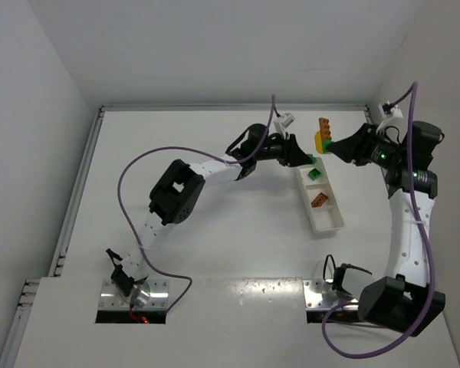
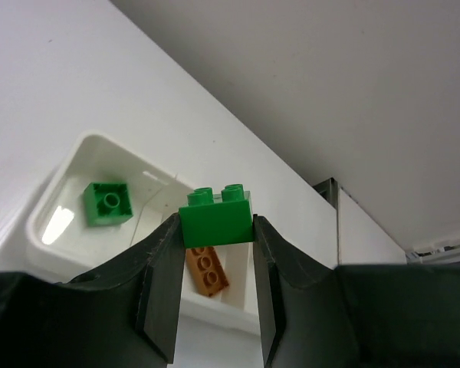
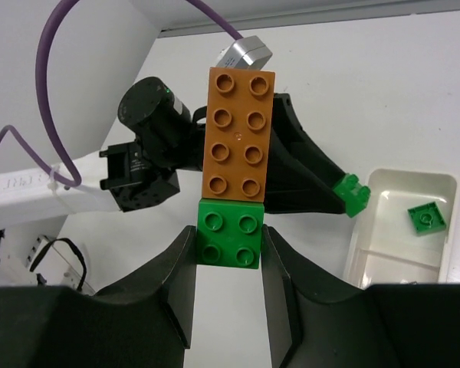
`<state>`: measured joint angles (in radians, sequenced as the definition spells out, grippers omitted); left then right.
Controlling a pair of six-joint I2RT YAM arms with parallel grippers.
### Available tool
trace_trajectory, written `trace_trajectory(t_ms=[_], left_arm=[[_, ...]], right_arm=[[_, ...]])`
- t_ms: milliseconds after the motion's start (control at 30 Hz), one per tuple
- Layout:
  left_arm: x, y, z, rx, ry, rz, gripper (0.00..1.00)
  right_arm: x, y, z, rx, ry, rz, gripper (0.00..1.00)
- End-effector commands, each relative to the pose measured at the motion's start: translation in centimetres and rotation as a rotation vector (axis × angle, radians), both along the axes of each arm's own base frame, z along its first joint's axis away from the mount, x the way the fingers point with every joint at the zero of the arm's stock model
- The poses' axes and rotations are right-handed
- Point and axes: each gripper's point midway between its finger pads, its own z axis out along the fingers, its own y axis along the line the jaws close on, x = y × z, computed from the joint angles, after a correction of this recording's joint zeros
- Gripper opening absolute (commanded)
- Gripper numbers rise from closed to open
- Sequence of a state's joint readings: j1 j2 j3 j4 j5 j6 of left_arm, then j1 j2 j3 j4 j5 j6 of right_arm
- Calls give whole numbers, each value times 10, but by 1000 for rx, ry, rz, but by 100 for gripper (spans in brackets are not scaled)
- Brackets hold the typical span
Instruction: Sort the legos into containers by color
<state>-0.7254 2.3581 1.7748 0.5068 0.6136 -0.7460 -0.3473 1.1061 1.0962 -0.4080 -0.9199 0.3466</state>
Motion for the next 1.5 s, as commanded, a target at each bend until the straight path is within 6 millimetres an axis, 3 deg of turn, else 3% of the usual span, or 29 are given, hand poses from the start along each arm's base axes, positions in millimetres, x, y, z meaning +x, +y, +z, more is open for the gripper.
trace_trajectory(t_ms=[0,200,433,467,533,567,633,667,700,767,800,833,867,900,933,967,1100,1233,1300,1367,1467], left_arm=[[-6,-21,10,-51,-30,-32,4],[-8,-37,-20,-42,24,-40,15],[8,-47,-24,-45,-10,-19,49],[9,-49,-14,-61,-26,-19,55],[10,-48,-7,-65,-48,-20,59],[8,-47,14,-81,-99,-29,61],[4,-43,29,-85,-135,-29,64],[8,-35,31,-80,-131,-17,64],[-3,-31,58,-110,-163,-53,64],[-1,-10,84,-163,-177,-54,64],[5,11,72,-149,-120,-48,64],[3,28,100,-176,-142,-42,64],[2,44,86,-158,-91,-32,64],[14,68,89,-163,-85,-6,64],[3,84,107,-181,-99,-46,64],[5,107,96,-184,-56,-40,64],[-22,153,107,-238,-25,-160,64],[-54,179,119,-312,24,-301,64],[-68,184,129,-355,2,-349,64],[-73,185,122,-318,-10,-360,65],[-81,188,129,-335,-33,-375,65]], right_arm=[[-12,3,8,19,2,-2,0],[-14,-1,17,14,-16,-2,0],[-14,-4,15,-9,7,13,0],[-13,-4,13,-10,7,27,0],[-16,-1,9,5,27,38,0],[-18,1,4,16,39,49,0],[-18,2,5,10,9,61,0],[-19,6,1,14,19,75,0],[-17,6,2,9,7,75,0],[-17,10,2,34,9,117,0],[-16,11,1,42,6,133,0],[-13,15,-1,64,12,174,0],[-11,16,-3,74,16,189,0],[-9,16,-4,95,24,200,0],[-4,24,-5,118,18,258,0],[-2,30,0,145,25,282,0],[5,65,4,197,28,443,0],[5,107,2,247,74,599,0],[9,119,6,252,66,645,0],[14,133,1,261,92,686,0],[18,144,5,277,103,723,0]])
